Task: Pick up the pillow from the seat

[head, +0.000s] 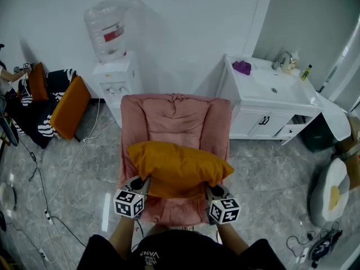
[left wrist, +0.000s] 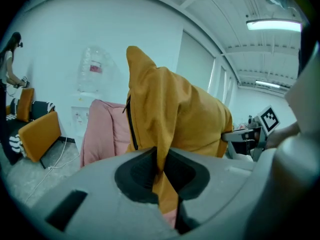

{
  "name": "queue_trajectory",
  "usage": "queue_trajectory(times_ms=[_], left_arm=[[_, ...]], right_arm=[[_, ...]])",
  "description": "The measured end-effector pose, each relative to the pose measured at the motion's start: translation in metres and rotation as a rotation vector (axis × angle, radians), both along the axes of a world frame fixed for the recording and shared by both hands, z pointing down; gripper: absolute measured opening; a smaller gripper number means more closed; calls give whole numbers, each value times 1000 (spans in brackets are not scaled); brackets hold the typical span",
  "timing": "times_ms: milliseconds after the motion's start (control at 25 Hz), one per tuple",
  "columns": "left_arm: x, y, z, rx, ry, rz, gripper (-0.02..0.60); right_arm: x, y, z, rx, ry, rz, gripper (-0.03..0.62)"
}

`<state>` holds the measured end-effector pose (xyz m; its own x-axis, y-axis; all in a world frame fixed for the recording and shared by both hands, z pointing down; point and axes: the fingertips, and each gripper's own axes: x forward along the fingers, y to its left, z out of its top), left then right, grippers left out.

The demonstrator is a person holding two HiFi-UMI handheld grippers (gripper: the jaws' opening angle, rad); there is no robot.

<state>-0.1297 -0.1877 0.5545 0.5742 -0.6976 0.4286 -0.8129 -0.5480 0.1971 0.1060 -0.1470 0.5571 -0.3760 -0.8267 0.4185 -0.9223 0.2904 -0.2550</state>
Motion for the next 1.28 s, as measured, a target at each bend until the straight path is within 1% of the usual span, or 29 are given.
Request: queue_trajectory(times_ms=[240,520,720,1000,1280], left_arm=[[-13,-3,-37,73,31,-28,32],[-32,-11,-90,182,70,-53,31],[-38,-17,-131,267,94,-68,29],[-46,-27,-176,353,114,-85,29],[-49,-33,-202,404,114,-86,29]], right_arm=[[-10,-13,-45,98,-19,-16,34],[-25,-34,-109,232,-48,-44,33],[-29,-43,-152,316,-65,-57,33],[-36,-56,-196,406,-73,-78,32],[-40,-64,-223,459,-75,-90,33]])
